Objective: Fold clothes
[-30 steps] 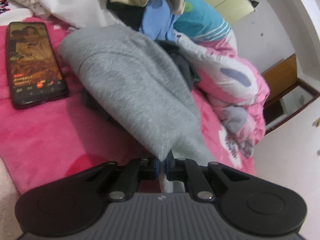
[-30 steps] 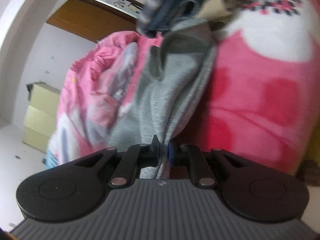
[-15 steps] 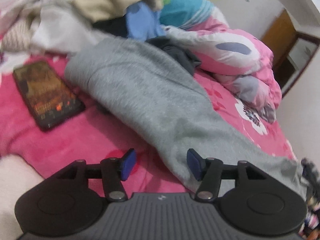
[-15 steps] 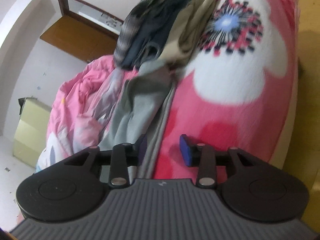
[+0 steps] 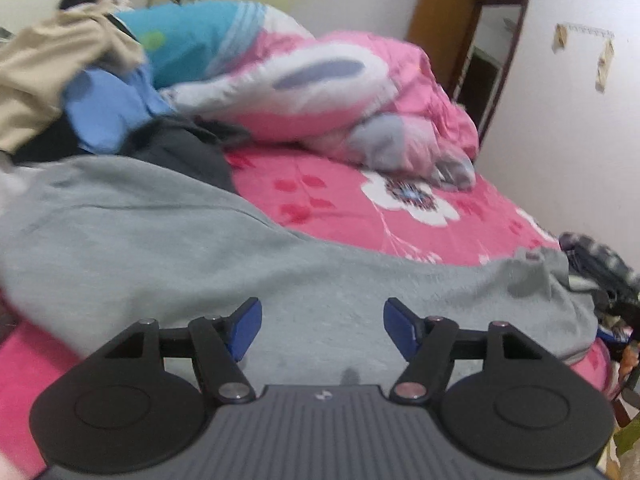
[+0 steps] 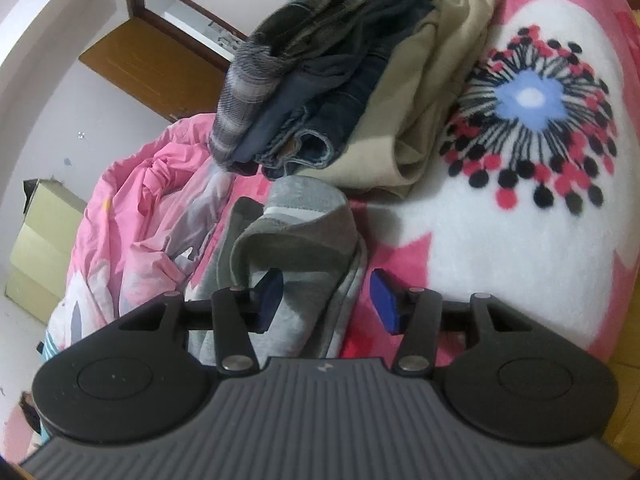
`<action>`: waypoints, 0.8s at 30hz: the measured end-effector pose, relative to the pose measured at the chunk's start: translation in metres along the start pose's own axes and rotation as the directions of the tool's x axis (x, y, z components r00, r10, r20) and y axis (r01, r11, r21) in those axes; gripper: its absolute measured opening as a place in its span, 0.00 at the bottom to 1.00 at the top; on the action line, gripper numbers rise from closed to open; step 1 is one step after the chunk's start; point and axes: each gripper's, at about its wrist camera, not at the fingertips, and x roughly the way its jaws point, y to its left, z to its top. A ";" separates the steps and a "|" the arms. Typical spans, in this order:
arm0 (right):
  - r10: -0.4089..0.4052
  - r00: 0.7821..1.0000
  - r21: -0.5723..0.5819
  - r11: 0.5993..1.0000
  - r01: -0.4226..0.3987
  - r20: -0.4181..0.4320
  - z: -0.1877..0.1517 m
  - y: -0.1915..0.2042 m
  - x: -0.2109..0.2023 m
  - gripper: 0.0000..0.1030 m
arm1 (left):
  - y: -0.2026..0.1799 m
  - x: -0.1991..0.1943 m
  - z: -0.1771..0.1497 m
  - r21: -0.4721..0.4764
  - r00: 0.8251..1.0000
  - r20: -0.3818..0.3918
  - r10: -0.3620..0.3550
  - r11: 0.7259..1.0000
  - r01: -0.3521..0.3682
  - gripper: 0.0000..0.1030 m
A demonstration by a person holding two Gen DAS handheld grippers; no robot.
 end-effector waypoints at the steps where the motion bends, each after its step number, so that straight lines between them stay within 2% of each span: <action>1: -0.003 1.000 -0.007 1.000 0.003 0.008 -0.001 -0.001 -0.004 0.46 | -0.004 0.008 -0.001 0.003 1.000 -0.018 0.002 1.000 -0.002 0.67; 7: 0.004 0.999 -0.037 0.999 -0.002 0.051 -0.001 -0.010 -0.032 0.46 | -0.008 0.035 -0.013 0.045 0.995 -0.091 0.035 0.998 -0.031 0.67; 10: 0.017 0.998 -0.094 0.996 -0.012 0.055 -0.001 -0.003 -0.042 0.47 | -0.002 0.041 -0.014 0.027 0.993 -0.109 0.052 0.998 -0.049 0.67; 14: 0.066 0.998 -0.222 0.973 -0.065 -0.006 -0.008 0.026 -0.037 0.47 | 0.003 0.047 -0.016 0.009 0.991 -0.120 0.064 0.998 -0.064 0.67; 17: 0.104 0.992 -0.305 0.944 -0.123 -0.076 -0.025 0.053 -0.028 0.47 | 0.003 0.047 -0.015 0.005 0.991 -0.116 0.072 0.997 -0.072 0.67; 24: 0.167 0.954 -0.470 0.840 -0.270 -0.249 -0.067 0.117 -0.006 0.47 | 0.017 0.027 -0.016 -0.032 0.994 -0.077 0.080 0.996 -0.083 0.67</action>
